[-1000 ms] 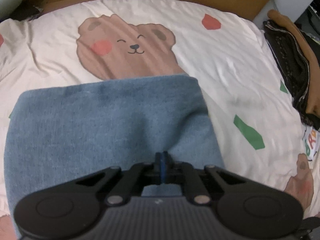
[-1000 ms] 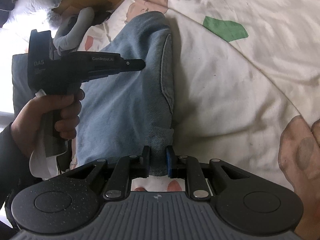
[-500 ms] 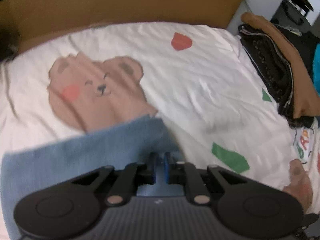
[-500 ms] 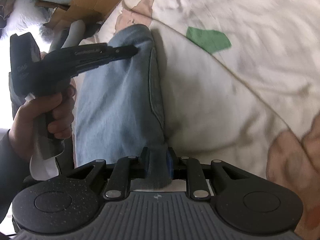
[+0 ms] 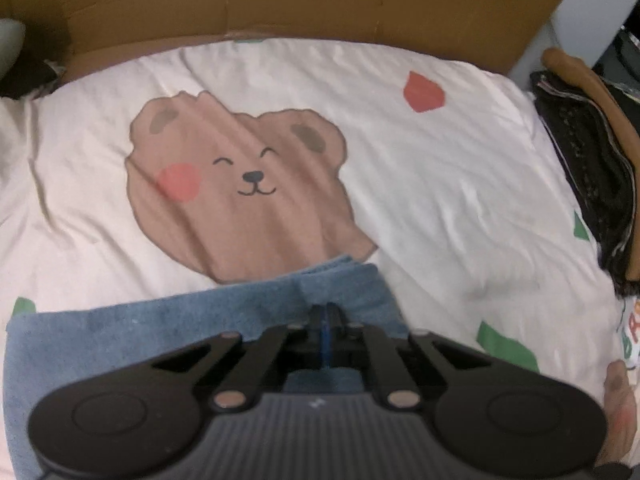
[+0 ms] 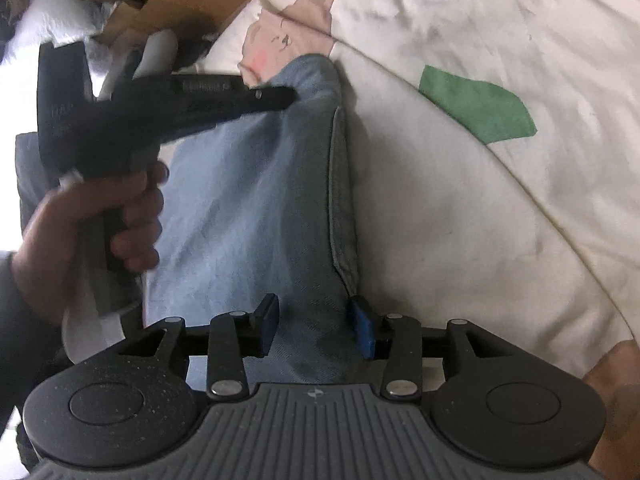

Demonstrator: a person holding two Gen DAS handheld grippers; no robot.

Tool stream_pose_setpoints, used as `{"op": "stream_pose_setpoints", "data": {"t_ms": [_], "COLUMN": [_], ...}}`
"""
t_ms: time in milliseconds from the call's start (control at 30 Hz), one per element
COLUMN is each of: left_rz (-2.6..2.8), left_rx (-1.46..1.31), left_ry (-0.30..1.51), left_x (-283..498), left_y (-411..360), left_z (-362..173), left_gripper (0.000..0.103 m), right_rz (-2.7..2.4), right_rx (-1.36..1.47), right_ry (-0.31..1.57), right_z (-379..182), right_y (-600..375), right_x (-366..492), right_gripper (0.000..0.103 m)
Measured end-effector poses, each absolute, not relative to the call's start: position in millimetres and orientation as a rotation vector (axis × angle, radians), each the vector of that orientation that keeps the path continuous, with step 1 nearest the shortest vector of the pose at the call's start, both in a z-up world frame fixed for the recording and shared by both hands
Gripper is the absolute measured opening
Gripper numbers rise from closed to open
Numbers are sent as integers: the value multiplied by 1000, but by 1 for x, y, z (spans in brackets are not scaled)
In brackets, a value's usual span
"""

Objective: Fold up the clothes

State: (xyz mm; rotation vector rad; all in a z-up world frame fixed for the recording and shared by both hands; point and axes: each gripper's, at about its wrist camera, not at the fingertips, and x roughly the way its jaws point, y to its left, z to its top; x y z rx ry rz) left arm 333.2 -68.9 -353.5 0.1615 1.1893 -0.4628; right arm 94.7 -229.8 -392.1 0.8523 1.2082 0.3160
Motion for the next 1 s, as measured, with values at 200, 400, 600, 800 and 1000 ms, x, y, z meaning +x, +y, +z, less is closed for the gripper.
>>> {"op": "stream_pose_setpoints", "data": {"t_ms": [200, 400, 600, 800, 1000], "left_rz": [-464, -413, -308, -222, -225], "left_rx": [190, 227, 233, 152, 80], "left_ry": [1167, 1137, 1141, 1131, 1191], "left_x": [329, 316, 297, 275, 261], "left_y": [-58, -8, 54, 99, 116], "left_z": [-333, -306, -297, -297, -313], "left_gripper": [8, 46, 63, 72, 78], "right_rz": [303, 276, 280, 306, 325], "right_rx": [843, 898, 908, 884, 793], "right_ry": [1202, 1141, 1147, 1170, 1203], "right_z": [-391, -391, -400, -405, -401], "right_y": [-229, -242, -240, -228, -220], "right_x": [100, 112, 123, 133, 142], "right_gripper": [42, 42, 42, 45, 38]}}
